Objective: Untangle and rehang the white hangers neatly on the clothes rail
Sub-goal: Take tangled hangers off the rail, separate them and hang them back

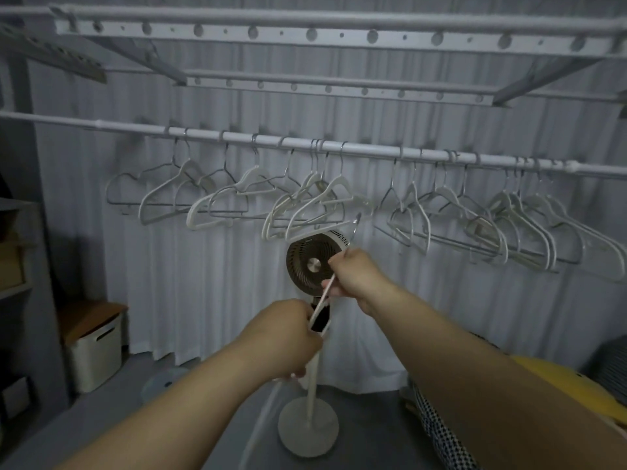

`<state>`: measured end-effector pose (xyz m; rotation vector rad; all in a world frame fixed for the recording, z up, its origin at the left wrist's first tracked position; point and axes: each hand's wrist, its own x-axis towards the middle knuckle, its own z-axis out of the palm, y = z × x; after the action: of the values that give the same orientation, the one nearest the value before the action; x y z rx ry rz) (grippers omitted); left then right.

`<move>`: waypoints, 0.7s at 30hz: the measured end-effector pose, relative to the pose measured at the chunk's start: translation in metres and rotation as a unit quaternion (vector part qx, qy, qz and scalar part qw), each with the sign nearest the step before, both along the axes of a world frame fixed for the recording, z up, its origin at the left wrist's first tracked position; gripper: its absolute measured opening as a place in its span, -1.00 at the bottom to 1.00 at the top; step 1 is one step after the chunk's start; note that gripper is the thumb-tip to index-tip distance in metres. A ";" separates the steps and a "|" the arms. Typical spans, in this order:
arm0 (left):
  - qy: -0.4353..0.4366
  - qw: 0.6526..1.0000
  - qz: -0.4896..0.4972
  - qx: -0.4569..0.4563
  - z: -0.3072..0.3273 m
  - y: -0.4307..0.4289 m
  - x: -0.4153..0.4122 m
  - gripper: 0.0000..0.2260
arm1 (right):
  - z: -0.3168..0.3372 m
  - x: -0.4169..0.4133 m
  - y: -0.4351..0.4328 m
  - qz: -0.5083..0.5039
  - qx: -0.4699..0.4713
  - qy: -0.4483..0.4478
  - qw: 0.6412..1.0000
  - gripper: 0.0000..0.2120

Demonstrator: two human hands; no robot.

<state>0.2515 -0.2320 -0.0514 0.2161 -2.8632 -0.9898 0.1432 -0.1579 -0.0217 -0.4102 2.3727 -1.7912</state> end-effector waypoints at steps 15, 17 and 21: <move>0.030 0.996 0.081 0.037 0.035 0.012 -0.109 -0.83 | 0.042 -0.104 0.068 -0.114 0.377 0.408 0.824 -0.61; 0.042 0.994 0.083 0.052 0.041 0.017 -0.123 -0.81 | 0.043 -0.114 0.077 -0.103 0.374 0.388 0.836 -0.59; 0.052 0.992 0.098 0.068 0.052 0.022 -0.150 -0.70 | 0.042 -0.133 0.089 -0.086 0.348 0.372 0.856 -0.53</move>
<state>0.1010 -0.2104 0.0006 0.4335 -2.6229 -1.1210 0.0106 -0.0684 0.0202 -0.9162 3.4299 -0.7086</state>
